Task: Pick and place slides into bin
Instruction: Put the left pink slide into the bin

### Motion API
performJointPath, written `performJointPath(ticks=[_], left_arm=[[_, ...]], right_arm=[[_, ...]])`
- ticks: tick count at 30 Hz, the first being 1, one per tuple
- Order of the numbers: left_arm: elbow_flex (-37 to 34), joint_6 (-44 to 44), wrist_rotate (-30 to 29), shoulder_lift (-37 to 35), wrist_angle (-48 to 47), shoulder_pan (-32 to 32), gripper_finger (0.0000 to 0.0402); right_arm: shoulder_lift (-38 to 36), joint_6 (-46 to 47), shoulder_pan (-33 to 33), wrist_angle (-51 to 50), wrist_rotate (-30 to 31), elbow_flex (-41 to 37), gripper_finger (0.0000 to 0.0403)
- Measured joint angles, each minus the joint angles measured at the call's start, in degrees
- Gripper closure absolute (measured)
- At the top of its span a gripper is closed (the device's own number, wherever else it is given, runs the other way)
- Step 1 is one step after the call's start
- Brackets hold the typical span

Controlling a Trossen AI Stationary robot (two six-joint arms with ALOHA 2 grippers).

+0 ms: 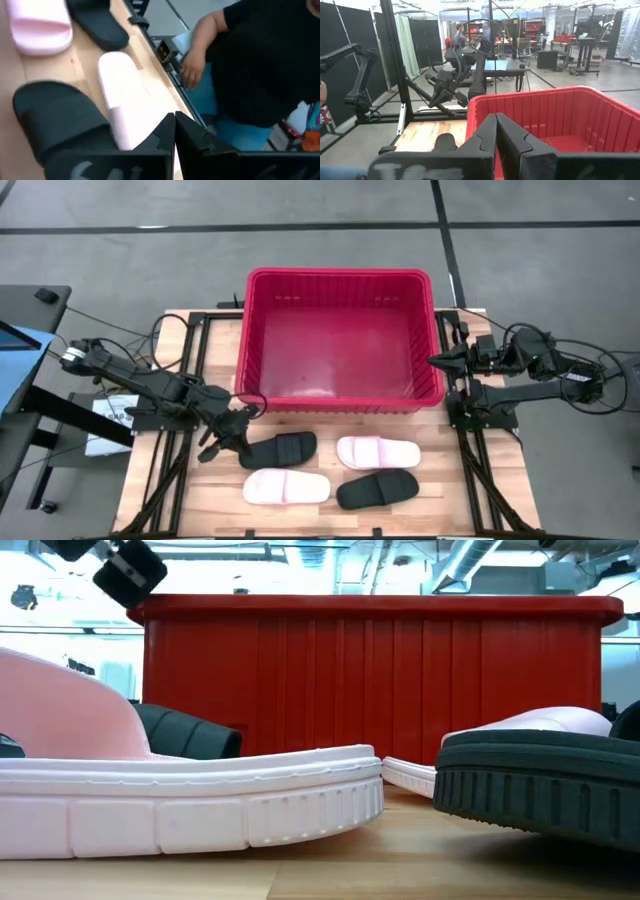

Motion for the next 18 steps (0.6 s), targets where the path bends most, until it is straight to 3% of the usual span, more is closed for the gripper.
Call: performJointPath(ticks=[4, 14, 18], left_arm=[[0.0, -1.7, -6.9, 0.4, -2.3, -2.9, 0.0401], [0.0, 6.3, -28.4, 0.4, -3.8, -13.8, 0.0401], [0.0, 4.1, -34.5, 0.4, -4.3, -16.9, 0.0401]], right_arm=[[0.0, 0.0, 0.0, 0.0, 0.0, 0.0, 0.0403], [0.0, 0.0, 0.0, 0.0, 0.0, 0.0, 0.0403], [0.0, 0.0, 0.0, 0.0, 0.0, 0.0, 0.0403]])
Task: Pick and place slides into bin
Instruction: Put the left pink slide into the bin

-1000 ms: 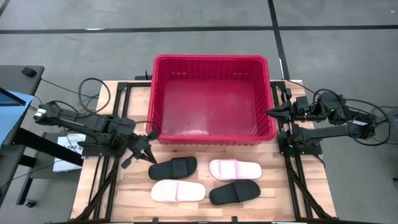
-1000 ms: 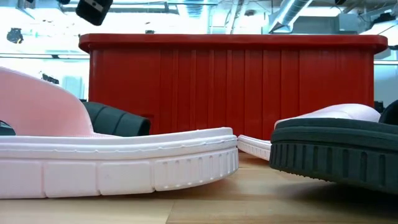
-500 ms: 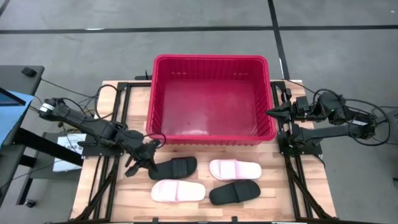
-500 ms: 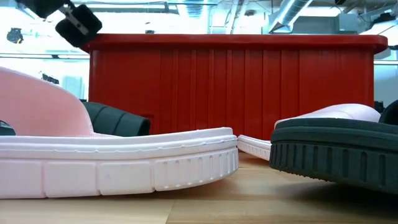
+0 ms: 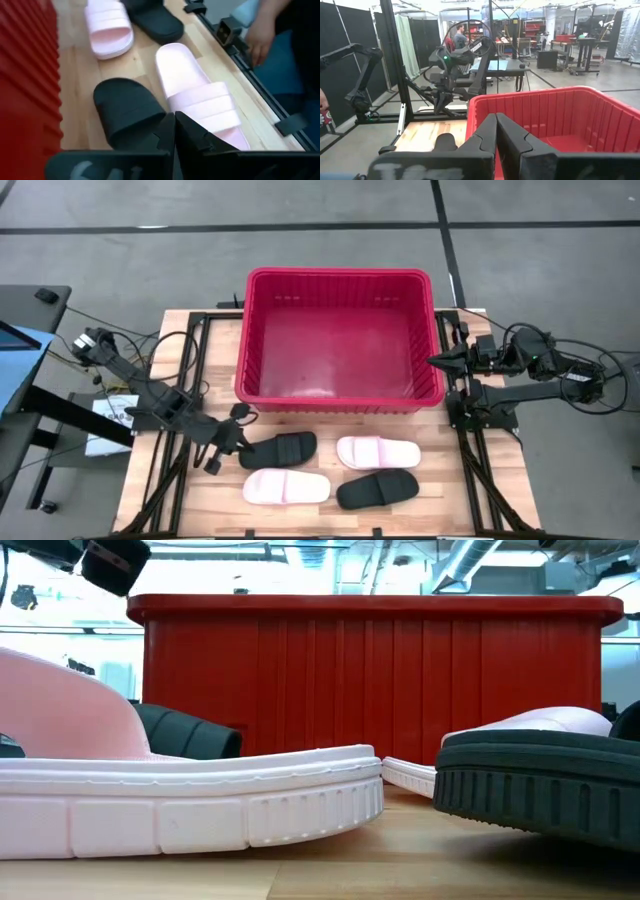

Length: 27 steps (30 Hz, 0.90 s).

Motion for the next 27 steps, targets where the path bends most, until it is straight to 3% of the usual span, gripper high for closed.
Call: performJointPath(ticks=[8, 19, 27], left_arm=[[0.0, -15.3, -4.2, 1.7, -7.9, -4.7, 0.0401], [0.0, -38.0, 1.1, 7.8, -16.7, -6.2, 0.0401], [0.0, -35.6, 3.5, 14.0, -17.3, -6.4, 0.0401]], right_arm=[[0.0, 0.0, 0.0, 0.0, 0.0, 0.0, 0.0403], [0.0, 0.0, 0.0, 0.0, 0.0, 0.0, 0.0403], [0.0, 0.0, 0.0, 0.0, 0.0, 0.0, 0.0403]])
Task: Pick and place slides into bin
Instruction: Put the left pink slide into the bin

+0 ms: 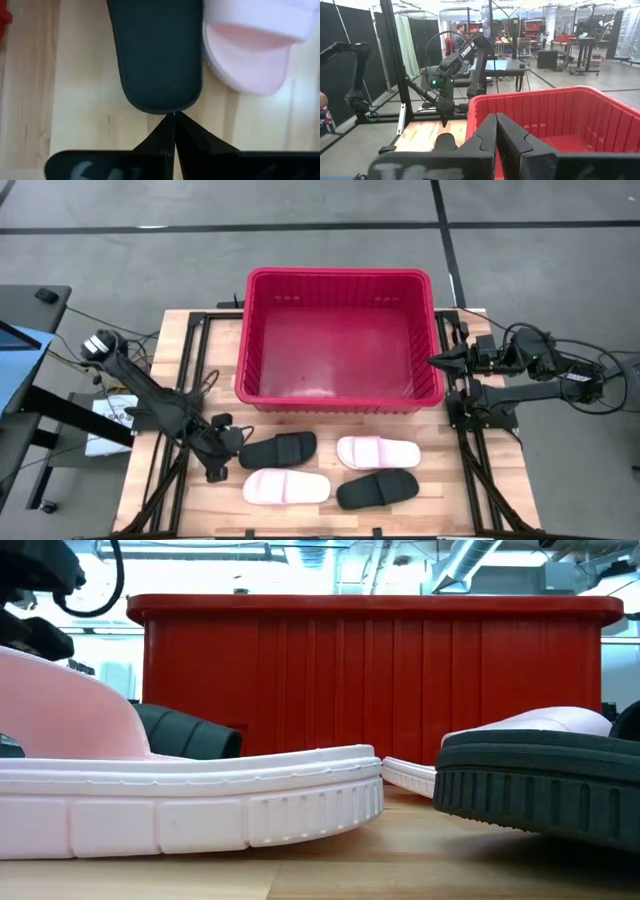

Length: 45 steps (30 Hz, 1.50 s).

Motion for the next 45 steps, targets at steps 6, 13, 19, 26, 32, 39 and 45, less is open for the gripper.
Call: performJointPath(ticks=[6, 13, 19, 26, 32, 39, 45], left_arm=[[0.0, 3.8, 0.0, 4.2, -0.3, -0.8, 0.0401], [0.0, 4.7, 0.0, 5.6, -0.2, -1.0, 0.0401], [1.3, 9.3, -1.6, 5.6, -1.7, -2.0, 0.0401], [5.3, 16.9, -10.5, 5.6, -6.5, -4.1, 0.0401], [8.3, 32.2, -18.0, 5.6, -6.8, -5.9, 0.0401], [9.2, 43.2, -18.0, 5.6, -6.8, -5.9, 0.0401], [9.2, 44.7, -13.7, 5.6, -5.6, -5.1, 0.0401]], right_arm=[[0.0, 0.0, 0.0, 0.0, 0.0, 0.0, 0.0403], [0.0, 0.0, 0.0, -0.1, 0.0, 0.0, 0.0403], [0.0, 0.0, 0.0, -0.1, 0.0, 0.0, 0.0403], [0.0, 0.0, 0.0, -0.1, 0.0, 0.0, 0.0403], [0.0, 0.0, 0.0, -0.1, 0.0, 0.0, 0.0403], [0.0, 0.0, 0.0, -0.1, 0.0, 0.0, 0.0403], [0.0, 0.0, 0.0, -0.1, 0.0, 0.0, 0.0403]])
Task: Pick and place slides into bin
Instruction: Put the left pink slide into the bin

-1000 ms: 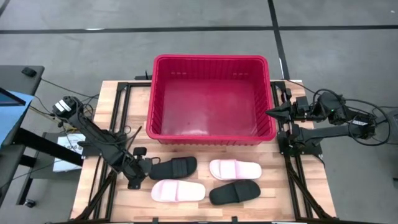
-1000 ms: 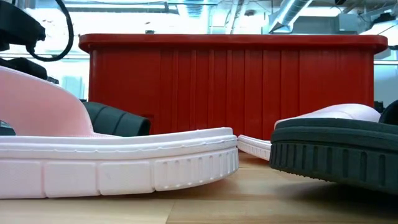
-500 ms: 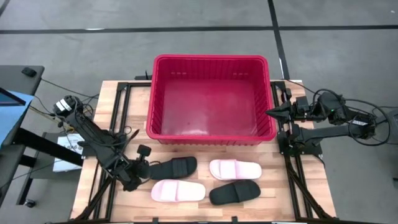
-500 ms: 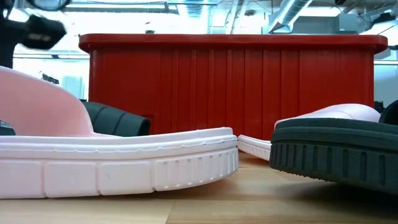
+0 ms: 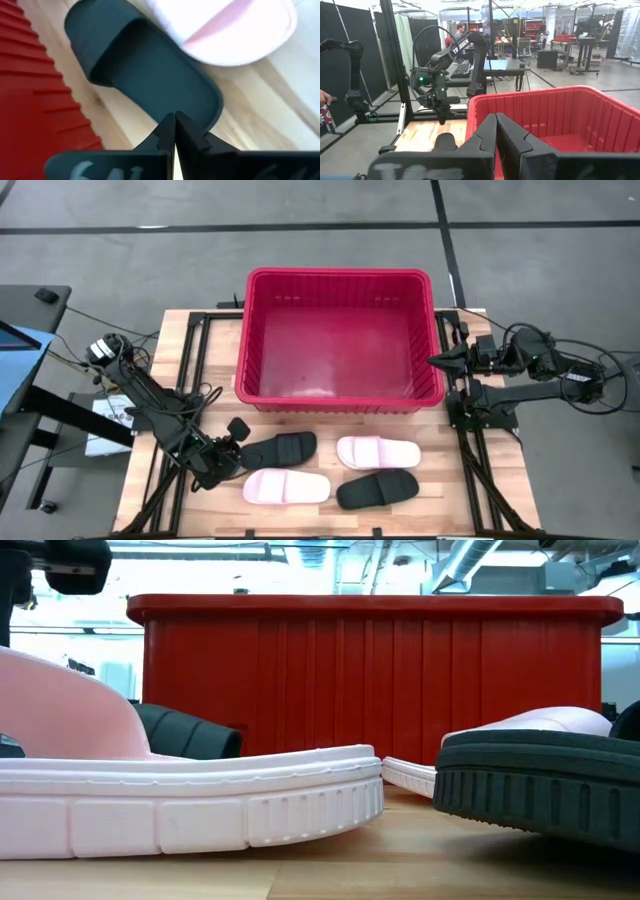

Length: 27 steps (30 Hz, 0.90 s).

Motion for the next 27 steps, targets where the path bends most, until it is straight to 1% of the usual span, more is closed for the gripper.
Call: performJointPath(ticks=[9, 14, 16, 18, 21, 23, 27], left_arm=[[0.0, -0.5, 3.7, 0.0, 4.6, 0.1, 0.0401], [0.0, -0.4, 4.3, 0.0, 4.8, 0.1, 0.0401], [0.0, -0.4, 4.6, 0.3, 6.3, 0.0, 0.0401], [0.0, -0.1, 4.9, 1.8, 9.0, 0.0, 0.0401], [0.2, 1.6, 7.9, 5.5, 11.3, -0.4, 0.0401], [0.9, 1.9, 9.3, 8.7, 10.9, -0.7, 0.0401], [3.6, 1.8, 9.6, 13.8, 10.3, -1.4, 0.0401]], right_arm=[[0.0, 0.0, 0.0, 0.0, 0.0, 0.0, 0.0403], [0.0, 0.0, 0.0, 0.0, 0.0, 0.0, 0.0403], [0.0, 0.0, 0.0, 0.0, 0.0, 0.0, 0.0403], [0.0, 0.0, 0.0, 0.0, 0.0, 0.0, 0.0403], [0.0, 0.0, 0.0, 0.0, 0.0, 0.0, 0.0403], [0.0, 0.0, 0.0, 0.0, 0.0, 0.0, 0.0403], [0.0, 0.0, 0.0, 0.0, 0.0, 0.0, 0.0403]])
